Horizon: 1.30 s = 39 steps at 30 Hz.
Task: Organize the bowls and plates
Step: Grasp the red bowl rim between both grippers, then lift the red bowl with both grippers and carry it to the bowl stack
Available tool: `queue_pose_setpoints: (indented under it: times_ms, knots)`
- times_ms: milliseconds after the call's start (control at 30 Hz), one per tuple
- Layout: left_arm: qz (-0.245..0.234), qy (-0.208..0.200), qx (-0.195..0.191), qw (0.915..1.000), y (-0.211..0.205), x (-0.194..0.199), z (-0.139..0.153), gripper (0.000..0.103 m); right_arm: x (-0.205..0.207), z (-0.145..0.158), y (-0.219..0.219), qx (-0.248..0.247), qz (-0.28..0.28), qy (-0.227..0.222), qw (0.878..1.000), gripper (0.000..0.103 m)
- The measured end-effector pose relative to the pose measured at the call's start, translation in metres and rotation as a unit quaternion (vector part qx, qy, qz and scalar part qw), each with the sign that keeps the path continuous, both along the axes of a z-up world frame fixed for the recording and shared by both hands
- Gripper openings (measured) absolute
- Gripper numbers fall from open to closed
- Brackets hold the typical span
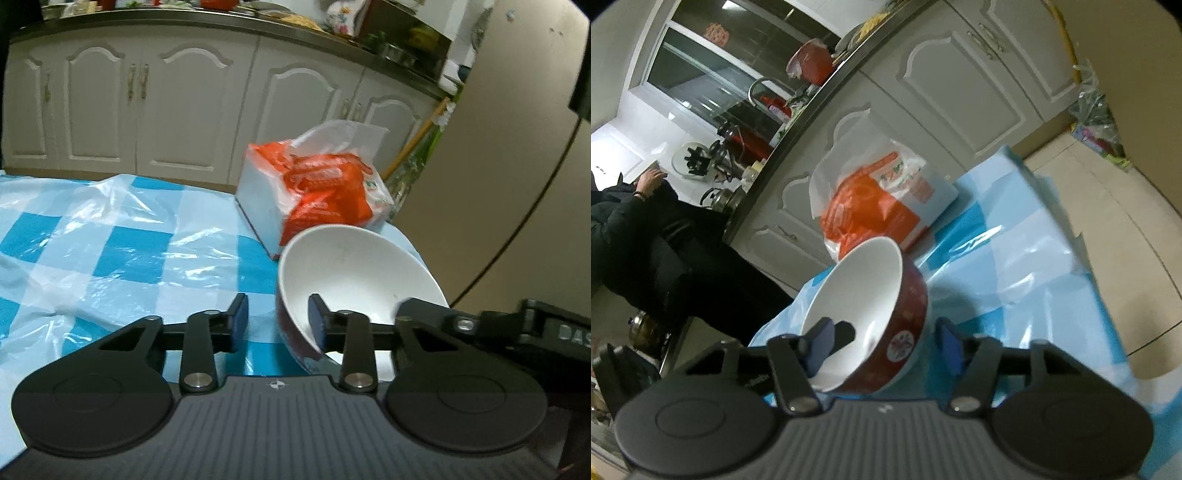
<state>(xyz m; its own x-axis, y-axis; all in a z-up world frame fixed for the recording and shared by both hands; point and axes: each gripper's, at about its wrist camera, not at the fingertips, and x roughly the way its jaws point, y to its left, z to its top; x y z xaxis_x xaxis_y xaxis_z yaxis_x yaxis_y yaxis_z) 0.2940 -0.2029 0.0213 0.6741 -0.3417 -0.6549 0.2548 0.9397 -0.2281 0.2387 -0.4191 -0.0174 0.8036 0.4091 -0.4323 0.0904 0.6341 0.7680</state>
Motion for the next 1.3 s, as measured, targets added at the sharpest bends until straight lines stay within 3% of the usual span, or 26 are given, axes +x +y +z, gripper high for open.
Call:
queue_pose_setpoints:
  times_ms: [367, 767, 1300]
  knots:
    - [-0.012, 0.004, 0.003, 0.9999, -0.012, -0.003, -0.003, 0.021, -0.004, -0.002, 0.003, 0.004, -0.005, -0.004, 1.000, 0.054]
    - [-0.020, 0.007, -0.011, 0.9997, -0.002, -0.030, 0.013, 0.021, -0.032, 0.009, 0.006, 0.021, -0.005, -0.006, 1.000, 0.054]
    - [-0.038, -0.017, -0.041, 0.9983, 0.023, -0.108, 0.048, 0.021, -0.096, 0.035, 0.024, 0.044, 0.011, -0.013, 0.999, 0.052]
